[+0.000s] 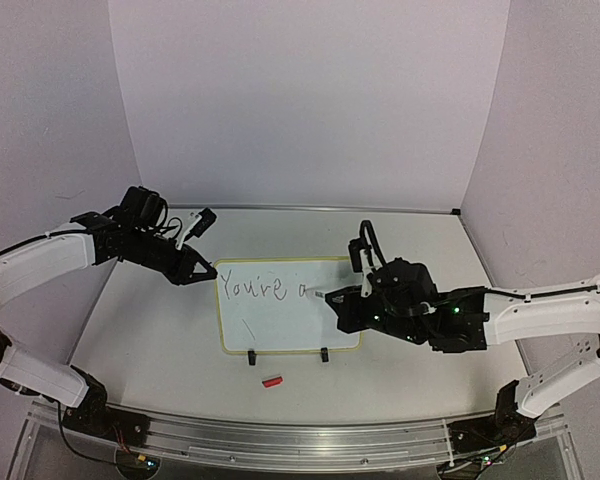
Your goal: Write a sentence on the whiteboard
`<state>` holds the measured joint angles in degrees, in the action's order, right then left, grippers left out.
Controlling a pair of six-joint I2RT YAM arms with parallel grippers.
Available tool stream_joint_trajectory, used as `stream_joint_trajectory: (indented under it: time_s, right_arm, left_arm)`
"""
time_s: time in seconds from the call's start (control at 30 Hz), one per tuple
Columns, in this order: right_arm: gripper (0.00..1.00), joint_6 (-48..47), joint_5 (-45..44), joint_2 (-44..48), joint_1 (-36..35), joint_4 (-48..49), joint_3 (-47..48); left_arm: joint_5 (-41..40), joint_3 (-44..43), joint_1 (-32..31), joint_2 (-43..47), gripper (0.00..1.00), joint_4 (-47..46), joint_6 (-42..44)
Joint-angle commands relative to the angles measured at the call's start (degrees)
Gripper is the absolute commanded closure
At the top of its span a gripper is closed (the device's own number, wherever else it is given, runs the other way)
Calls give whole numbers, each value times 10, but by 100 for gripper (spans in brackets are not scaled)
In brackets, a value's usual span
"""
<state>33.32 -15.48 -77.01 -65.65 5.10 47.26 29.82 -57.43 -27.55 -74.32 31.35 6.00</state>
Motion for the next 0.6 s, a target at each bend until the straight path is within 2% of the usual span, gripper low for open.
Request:
stream_joint_trajectory:
  time_s: [0.0,0.57]
  right_arm:
    - [100,10,0,1,2,4,-1]
    - [100,9,-6,5,1,-31,11]
  left_arm:
    - [-17,-10,-4,-15,100,28,12]
    - [-19,-11,-4,-11,100,29,12]
